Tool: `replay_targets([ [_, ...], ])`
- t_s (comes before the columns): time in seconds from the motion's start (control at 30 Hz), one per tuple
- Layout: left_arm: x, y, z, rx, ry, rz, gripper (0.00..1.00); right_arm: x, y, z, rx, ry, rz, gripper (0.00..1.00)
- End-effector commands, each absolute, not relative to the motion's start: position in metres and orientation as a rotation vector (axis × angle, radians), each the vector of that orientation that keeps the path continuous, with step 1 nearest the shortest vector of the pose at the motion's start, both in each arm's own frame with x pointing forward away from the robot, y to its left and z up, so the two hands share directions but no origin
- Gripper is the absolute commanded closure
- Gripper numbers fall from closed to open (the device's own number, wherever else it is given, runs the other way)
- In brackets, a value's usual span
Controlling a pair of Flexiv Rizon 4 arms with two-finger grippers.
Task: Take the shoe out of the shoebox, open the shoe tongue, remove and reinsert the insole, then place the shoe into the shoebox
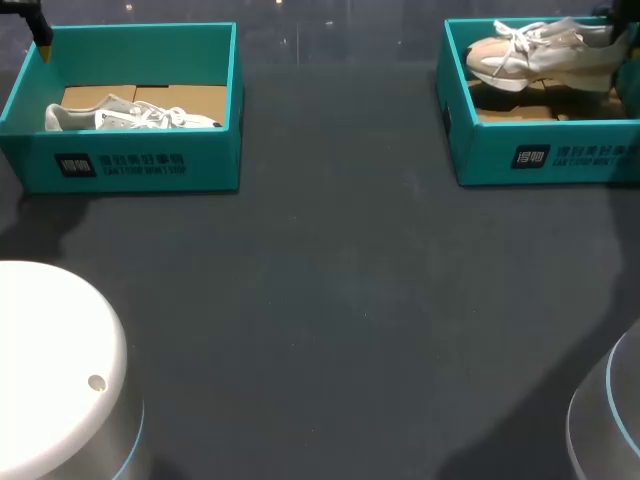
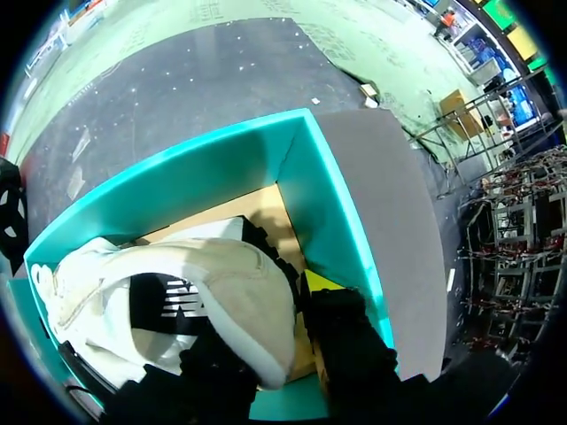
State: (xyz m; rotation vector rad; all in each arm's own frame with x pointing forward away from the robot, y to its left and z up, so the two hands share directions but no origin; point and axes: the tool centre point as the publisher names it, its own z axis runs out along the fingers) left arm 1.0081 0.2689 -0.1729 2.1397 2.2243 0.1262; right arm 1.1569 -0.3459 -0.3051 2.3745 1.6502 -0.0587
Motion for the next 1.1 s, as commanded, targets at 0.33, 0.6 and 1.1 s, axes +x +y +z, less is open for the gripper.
replay_targets([
  [0.33,1.007,0.269,-0.173,2.14,2.222,0.13,0.0,1.16,-0.352,-0.294,2.382,1.663,-0.034,1.0],
  [0.6,1.007,0.269,-0.173,2.14,2.222,0.13,0.0,1.16,-0.352,-0.294,2.382,1.663,-0.034,1.0],
  [1.1,1.007,0.269,-0.173,2.14,2.222,0.13,0.0,1.181,-0.383,-0.276,2.375,1.561,-0.034,1.0],
])
